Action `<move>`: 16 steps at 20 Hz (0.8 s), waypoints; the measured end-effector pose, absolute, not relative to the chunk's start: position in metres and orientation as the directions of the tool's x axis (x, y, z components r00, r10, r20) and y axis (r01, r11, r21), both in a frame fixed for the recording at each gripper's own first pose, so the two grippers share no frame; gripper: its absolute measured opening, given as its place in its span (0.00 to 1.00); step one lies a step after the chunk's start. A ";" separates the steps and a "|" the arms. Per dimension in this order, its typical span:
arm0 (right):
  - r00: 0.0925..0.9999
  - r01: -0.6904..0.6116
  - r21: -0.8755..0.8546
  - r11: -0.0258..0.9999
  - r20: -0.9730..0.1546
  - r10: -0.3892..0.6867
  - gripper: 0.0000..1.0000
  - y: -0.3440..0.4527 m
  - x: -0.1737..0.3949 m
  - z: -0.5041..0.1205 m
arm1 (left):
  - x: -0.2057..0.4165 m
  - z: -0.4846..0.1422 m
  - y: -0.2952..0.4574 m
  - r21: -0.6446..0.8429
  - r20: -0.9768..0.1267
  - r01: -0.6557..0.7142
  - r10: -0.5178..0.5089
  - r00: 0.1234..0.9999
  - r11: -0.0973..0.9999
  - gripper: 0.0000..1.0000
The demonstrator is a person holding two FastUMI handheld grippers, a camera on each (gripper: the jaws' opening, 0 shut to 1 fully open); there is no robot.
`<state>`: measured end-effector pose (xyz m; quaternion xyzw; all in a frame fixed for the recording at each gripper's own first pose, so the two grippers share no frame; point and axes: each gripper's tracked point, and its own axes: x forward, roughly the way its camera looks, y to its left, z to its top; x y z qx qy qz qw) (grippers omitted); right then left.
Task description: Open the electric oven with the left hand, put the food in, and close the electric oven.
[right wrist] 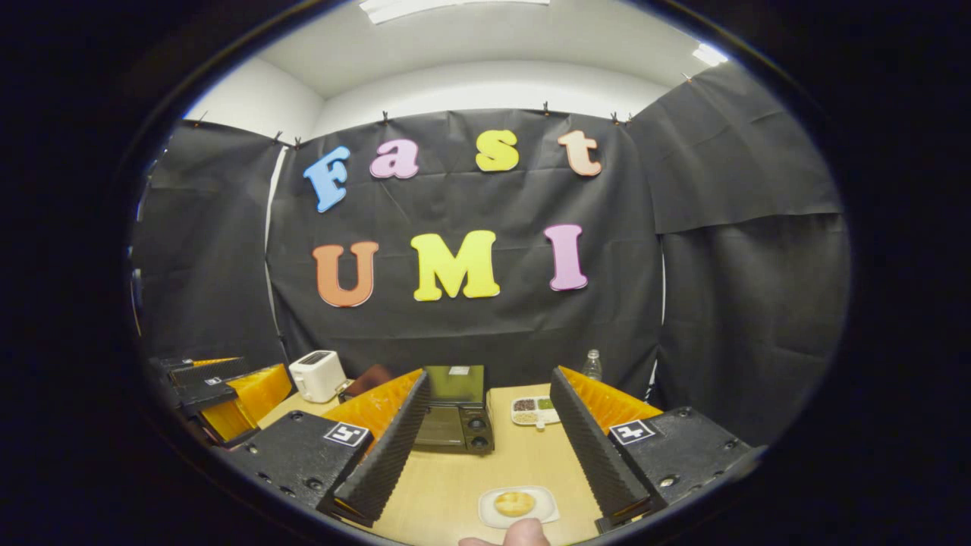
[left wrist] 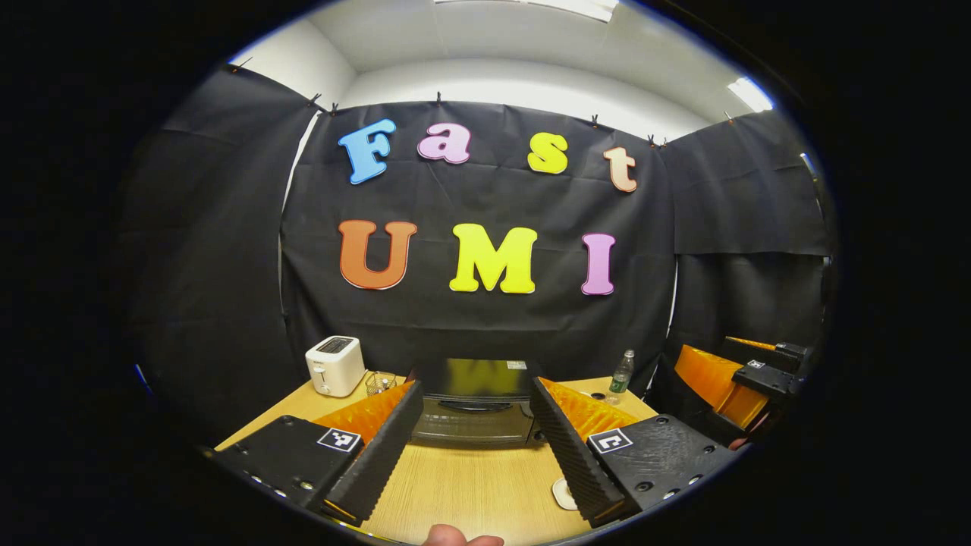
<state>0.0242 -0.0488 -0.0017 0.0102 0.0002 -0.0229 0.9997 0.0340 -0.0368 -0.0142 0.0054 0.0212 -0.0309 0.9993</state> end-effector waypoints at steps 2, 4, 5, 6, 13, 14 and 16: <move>0.999 0.045 0.020 0.999 -0.018 -0.044 0.97 -0.053 0.027 -0.008 | 0.037 -0.018 -0.038 0.009 -0.056 0.061 -0.060 0.997 0.998 0.93; 0.999 0.043 0.022 0.999 -0.018 -0.042 0.97 -0.055 0.031 -0.008 | 0.040 -0.019 -0.040 0.006 -0.062 0.064 -0.064 0.996 0.998 0.93; 0.999 0.046 0.017 0.999 -0.016 -0.046 0.97 -0.059 0.033 -0.008 | 0.042 -0.021 -0.041 0.006 -0.065 0.063 -0.063 0.996 0.998 0.93; 0.999 0.050 0.010 0.999 -0.020 -0.050 0.97 -0.063 0.035 -0.009 | 0.046 -0.024 -0.039 0.007 -0.072 0.061 -0.060 0.996 0.998 0.93; 0.992 0.122 -0.008 0.993 -0.043 -0.122 0.97 -0.102 0.034 -0.019 | 0.085 -0.055 -0.045 0.003 -0.138 0.074 -0.073 0.988 0.997 0.93; 0.989 0.140 -0.012 0.990 -0.049 -0.140 0.97 -0.111 0.032 -0.021 | 0.093 -0.060 -0.049 0.000 -0.149 0.085 -0.084 0.985 0.996 0.93; 0.982 0.180 -0.018 0.984 -0.057 -0.181 0.97 -0.129 0.029 -0.022 | 0.110 -0.070 -0.058 -0.005 -0.171 0.106 -0.105 0.980 0.994 0.93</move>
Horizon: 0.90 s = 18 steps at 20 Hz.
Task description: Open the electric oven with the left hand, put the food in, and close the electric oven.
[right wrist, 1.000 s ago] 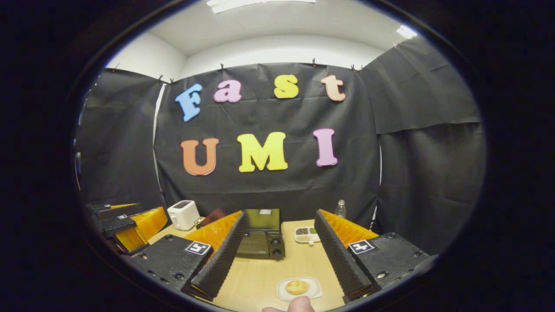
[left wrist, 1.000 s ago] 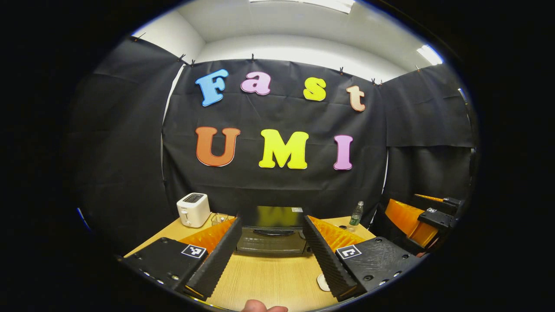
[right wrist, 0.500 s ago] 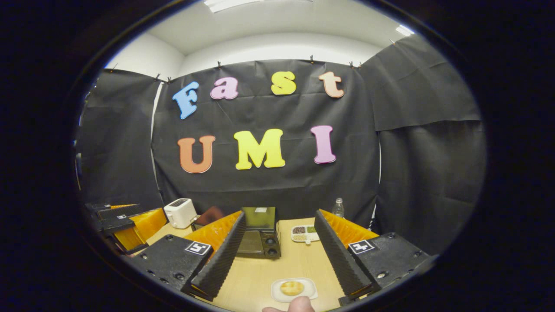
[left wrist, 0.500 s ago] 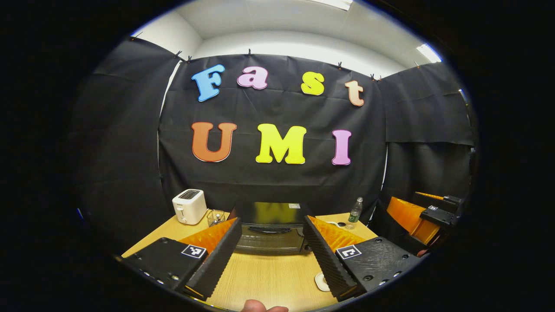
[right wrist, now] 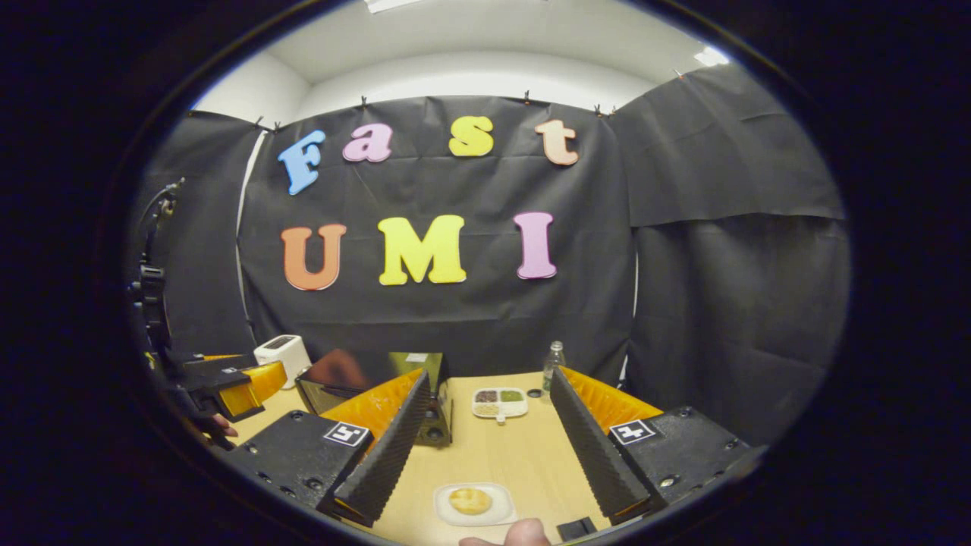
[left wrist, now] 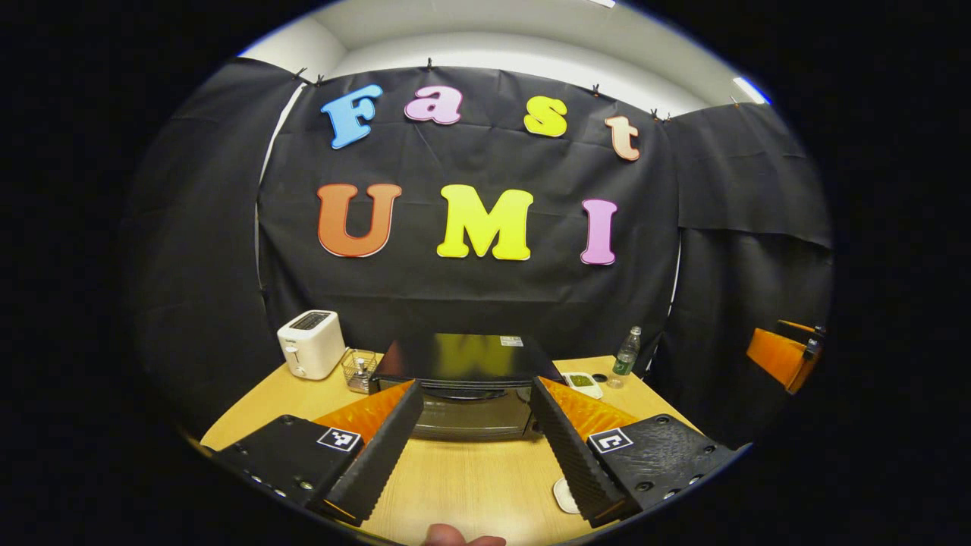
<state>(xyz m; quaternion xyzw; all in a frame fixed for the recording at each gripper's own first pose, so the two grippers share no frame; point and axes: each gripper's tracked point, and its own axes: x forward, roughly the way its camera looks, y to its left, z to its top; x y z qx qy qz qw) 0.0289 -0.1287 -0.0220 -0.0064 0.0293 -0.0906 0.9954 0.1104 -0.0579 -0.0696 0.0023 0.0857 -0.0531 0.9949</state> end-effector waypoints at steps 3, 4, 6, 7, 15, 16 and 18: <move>0.970 0.236 -0.023 0.971 -0.059 -0.237 0.97 -0.153 0.024 -0.022 | 0.141 -0.084 -0.067 0.001 -0.199 0.136 -0.134 0.971 0.991 0.93; 0.965 0.253 -0.025 0.967 -0.061 -0.254 0.97 -0.160 0.022 -0.023 | 0.152 -0.089 -0.066 0.006 -0.214 0.141 -0.137 0.967 0.990 0.93; 0.956 0.284 -0.034 0.958 -0.068 -0.286 0.97 -0.175 0.017 -0.026 | 0.178 -0.098 -0.064 0.005 -0.232 0.140 -0.135 0.963 0.990 0.93; 0.950 0.300 -0.038 0.953 -0.075 -0.302 0.97 -0.181 0.015 -0.028 | 0.191 -0.103 -0.062 0.002 -0.240 0.136 -0.132 0.962 0.991 0.93; 0.922 0.362 -0.053 0.931 -0.127 -0.366 0.97 -0.205 0.010 -0.042 | 0.258 -0.165 -0.054 0.028 -0.353 0.118 -0.100 0.930 0.993 0.94; 0.920 0.364 -0.051 0.930 -0.134 -0.368 0.97 -0.205 0.010 -0.044 | 0.264 -0.168 -0.051 0.034 -0.357 0.109 -0.090 0.930 0.993 0.94; 0.917 0.367 -0.052 0.929 -0.147 -0.370 0.98 -0.205 0.012 -0.046 | 0.273 -0.179 -0.048 0.037 -0.373 0.099 -0.078 0.925 0.994 0.94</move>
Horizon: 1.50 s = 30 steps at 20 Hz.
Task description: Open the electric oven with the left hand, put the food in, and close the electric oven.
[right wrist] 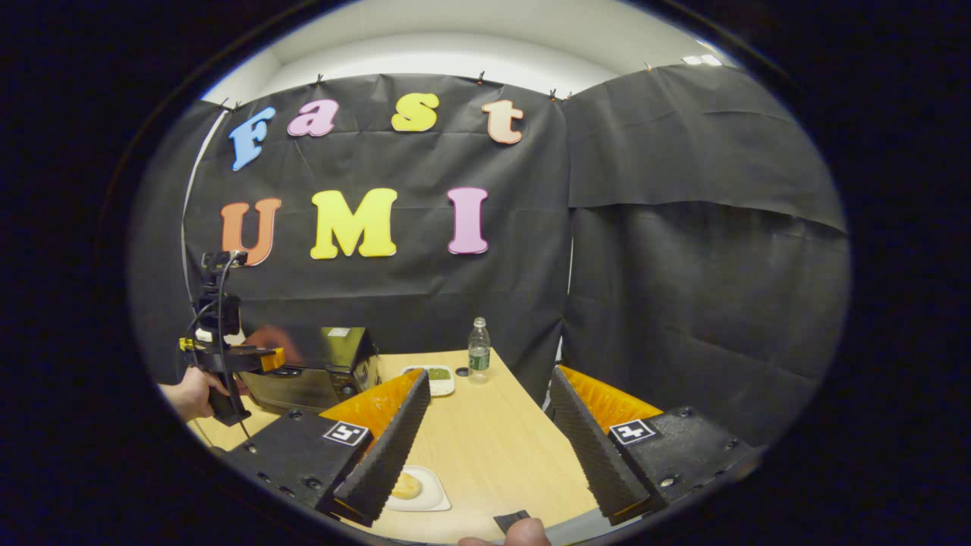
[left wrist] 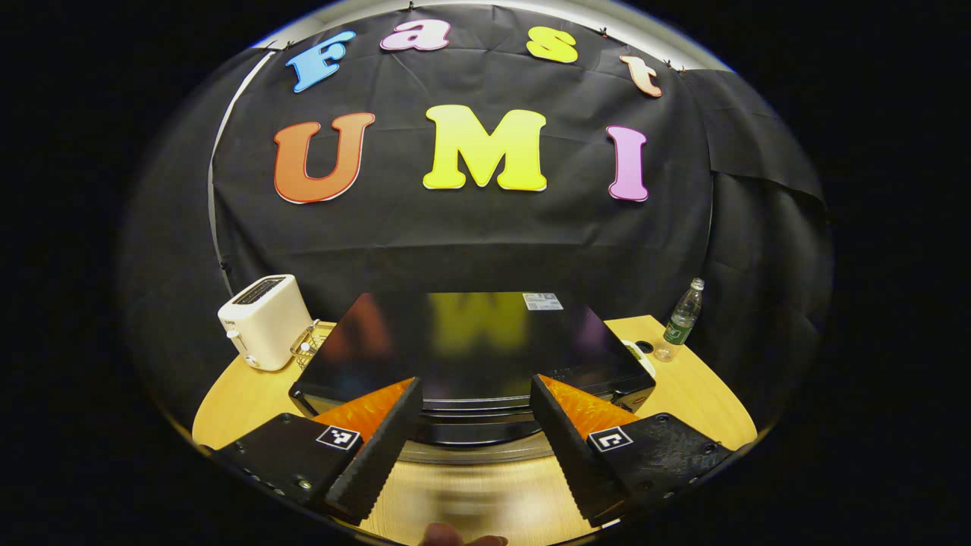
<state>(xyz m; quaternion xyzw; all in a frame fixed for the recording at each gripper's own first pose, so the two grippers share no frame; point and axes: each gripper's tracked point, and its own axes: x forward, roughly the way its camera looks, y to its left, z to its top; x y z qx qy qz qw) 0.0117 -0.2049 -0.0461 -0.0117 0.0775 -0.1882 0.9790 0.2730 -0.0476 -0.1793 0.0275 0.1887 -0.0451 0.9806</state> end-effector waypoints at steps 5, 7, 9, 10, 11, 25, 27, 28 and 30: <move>0.918 0.361 -0.057 0.931 -0.154 -0.365 0.98 -0.199 0.015 -0.047 | 0.284 -0.194 -0.033 0.097 -0.391 0.067 -0.023 0.920 0.993 0.95; 0.920 0.356 -0.056 0.933 -0.153 -0.361 0.98 -0.195 0.016 -0.047 | 0.280 -0.197 -0.033 0.100 -0.406 0.057 -0.011 0.914 0.993 0.96; 0.922 0.348 -0.051 0.936 -0.162 -0.351 1.00 -0.189 0.017 -0.050 | 0.274 -0.196 -0.033 0.094 -0.416 0.057 -0.013 0.909 0.994 0.96; 0.922 0.344 -0.047 0.938 -0.169 -0.347 0.98 -0.187 0.016 -0.052 | 0.271 -0.195 -0.033 0.086 -0.438 0.060 -0.016 0.899 0.995 0.96; 0.923 0.343 -0.038 0.939 -0.173 -0.344 0.98 -0.186 0.016 -0.053 | 0.268 -0.196 -0.034 0.092 -0.412 0.073 -0.029 0.911 0.993 0.96; 0.906 0.361 -0.024 0.932 -0.226 -0.357 1.00 -0.169 -0.027 -0.071 | 0.146 -0.325 -0.015 0.035 -0.667 0.095 -0.048 0.743 0.995 0.96; 0.903 0.360 -0.039 0.932 -0.235 -0.359 0.98 -0.166 -0.034 -0.073 | 0.140 -0.336 -0.011 0.020 -0.687 0.083 -0.047 0.725 0.996 0.96; 0.904 0.358 -0.045 0.933 -0.235 -0.358 0.98 -0.164 -0.038 -0.073 | 0.137 -0.343 -0.008 0.015 -0.700 0.074 -0.042 0.713 0.997 0.96; 0.905 0.345 -0.051 0.937 -0.245 -0.347 0.98 -0.158 -0.044 -0.075 | 0.130 -0.350 -0.004 0.020 -0.709 0.068 -0.034 0.704 0.997 0.96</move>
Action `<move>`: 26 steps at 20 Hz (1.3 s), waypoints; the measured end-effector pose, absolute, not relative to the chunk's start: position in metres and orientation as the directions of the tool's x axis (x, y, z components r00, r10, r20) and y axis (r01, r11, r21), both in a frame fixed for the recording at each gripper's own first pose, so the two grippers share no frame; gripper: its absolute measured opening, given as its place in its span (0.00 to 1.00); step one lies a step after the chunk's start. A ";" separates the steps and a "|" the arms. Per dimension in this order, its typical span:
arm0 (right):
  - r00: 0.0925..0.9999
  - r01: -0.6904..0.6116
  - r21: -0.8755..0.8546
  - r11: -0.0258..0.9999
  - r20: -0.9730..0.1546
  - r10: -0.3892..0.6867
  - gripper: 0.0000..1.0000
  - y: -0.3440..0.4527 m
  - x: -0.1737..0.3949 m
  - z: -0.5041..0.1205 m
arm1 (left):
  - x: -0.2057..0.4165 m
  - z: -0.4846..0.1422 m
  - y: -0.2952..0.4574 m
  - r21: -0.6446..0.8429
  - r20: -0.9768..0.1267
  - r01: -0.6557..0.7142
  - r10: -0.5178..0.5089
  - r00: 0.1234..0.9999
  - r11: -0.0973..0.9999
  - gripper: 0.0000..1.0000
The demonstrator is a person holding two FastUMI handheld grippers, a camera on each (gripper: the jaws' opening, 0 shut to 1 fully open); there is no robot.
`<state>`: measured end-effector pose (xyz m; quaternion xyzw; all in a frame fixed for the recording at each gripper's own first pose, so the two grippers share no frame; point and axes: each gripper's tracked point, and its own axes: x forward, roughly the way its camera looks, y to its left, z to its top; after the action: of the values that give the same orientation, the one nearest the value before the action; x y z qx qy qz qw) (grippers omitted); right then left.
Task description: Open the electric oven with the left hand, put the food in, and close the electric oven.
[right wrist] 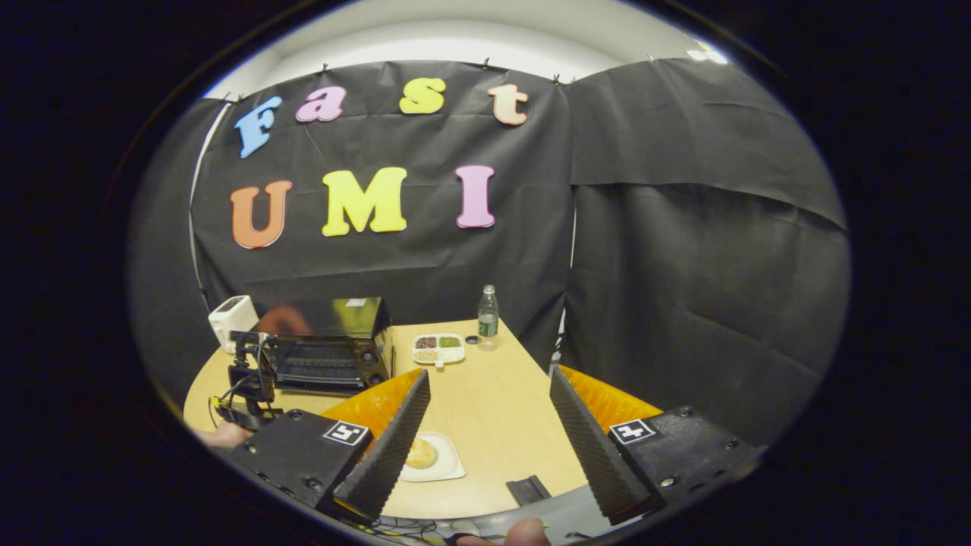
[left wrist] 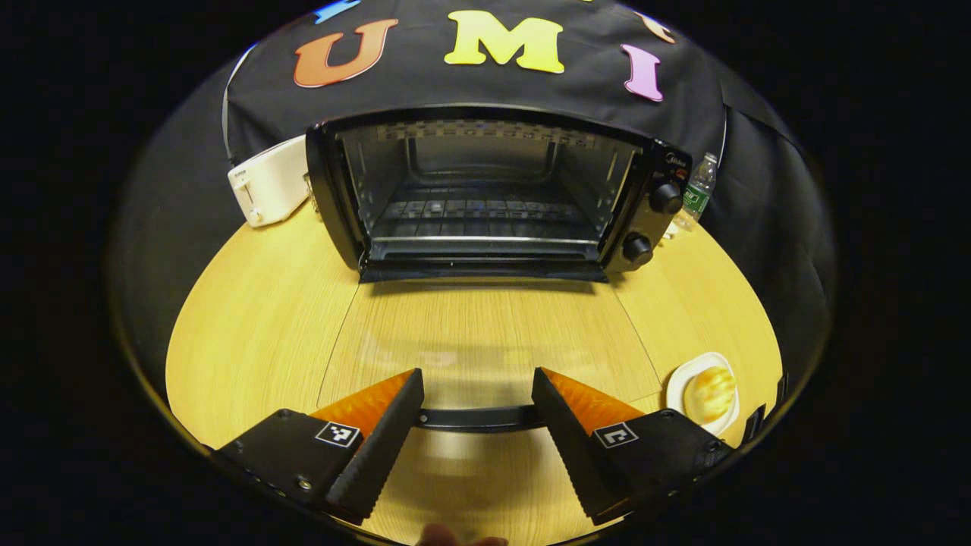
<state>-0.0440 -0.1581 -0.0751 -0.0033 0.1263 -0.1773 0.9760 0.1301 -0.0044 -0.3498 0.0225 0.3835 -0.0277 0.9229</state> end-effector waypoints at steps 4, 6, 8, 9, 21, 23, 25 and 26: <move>0.903 0.324 -0.058 0.944 -0.278 -0.327 0.98 -0.148 -0.054 -0.085 | 0.129 -0.347 -0.003 0.015 -0.677 0.084 -0.052 0.735 0.996 0.95; 0.901 0.311 -0.039 0.950 -0.306 -0.307 1.00 -0.140 -0.060 -0.095 | 0.122 -0.340 0.006 0.018 -0.656 0.101 -0.065 0.752 0.995 0.96; 0.899 0.292 -0.035 0.956 -0.329 -0.287 0.98 -0.132 -0.065 -0.104 | 0.113 -0.334 0.014 0.016 -0.632 0.109 -0.074 0.771 0.994 0.94; 0.898 0.283 -0.037 0.958 -0.341 -0.278 0.98 -0.128 -0.067 -0.108 | 0.105 -0.333 0.018 0.014 -0.626 0.102 -0.071 0.777 0.995 0.93; 0.869 0.141 -0.033 0.990 -0.474 -0.139 0.98 -0.082 -0.057 -0.181 | -0.010 -0.208 0.049 -0.027 -0.455 0.047 -0.054 0.889 0.999 0.93; 0.858 0.108 -0.058 0.992 -0.498 -0.122 0.98 -0.080 -0.047 -0.200 | -0.024 -0.182 0.054 -0.027 -0.422 0.025 -0.034 0.906 0.999 0.93; 0.839 0.081 -0.072 0.994 -0.534 -0.106 1.00 -0.080 -0.032 -0.225 | -0.035 -0.159 0.057 -0.045 -0.398 -0.008 -0.011 0.917 0.999 0.93; 0.832 0.067 -0.078 0.995 -0.546 -0.099 1.00 -0.081 -0.024 -0.237 | -0.038 -0.148 0.056 -0.055 -0.387 -0.023 0.000 0.922 0.998 0.92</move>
<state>-0.0240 -0.0812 -0.2374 -0.0277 0.2869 -0.0433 0.9566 -0.0377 0.0565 -0.1477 -0.0294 0.1974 0.0059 0.9799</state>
